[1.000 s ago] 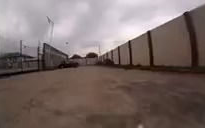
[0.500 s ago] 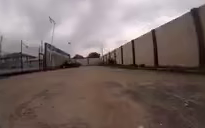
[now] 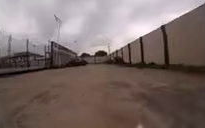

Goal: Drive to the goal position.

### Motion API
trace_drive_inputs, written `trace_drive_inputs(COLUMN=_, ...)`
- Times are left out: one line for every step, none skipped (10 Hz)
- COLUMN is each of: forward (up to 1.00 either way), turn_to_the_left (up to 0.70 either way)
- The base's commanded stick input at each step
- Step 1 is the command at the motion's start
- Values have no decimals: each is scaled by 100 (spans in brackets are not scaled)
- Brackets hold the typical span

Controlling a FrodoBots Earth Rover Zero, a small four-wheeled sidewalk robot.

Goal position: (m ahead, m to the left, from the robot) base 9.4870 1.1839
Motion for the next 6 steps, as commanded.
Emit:
trace_drive_inputs(forward=70, turn_to_the_left=0)
trace_drive_inputs(forward=70, turn_to_the_left=0)
trace_drive_inputs(forward=70, turn_to_the_left=0)
trace_drive_inputs(forward=70, turn_to_the_left=0)
trace_drive_inputs(forward=70, turn_to_the_left=0)
trace_drive_inputs(forward=70, turn_to_the_left=0)
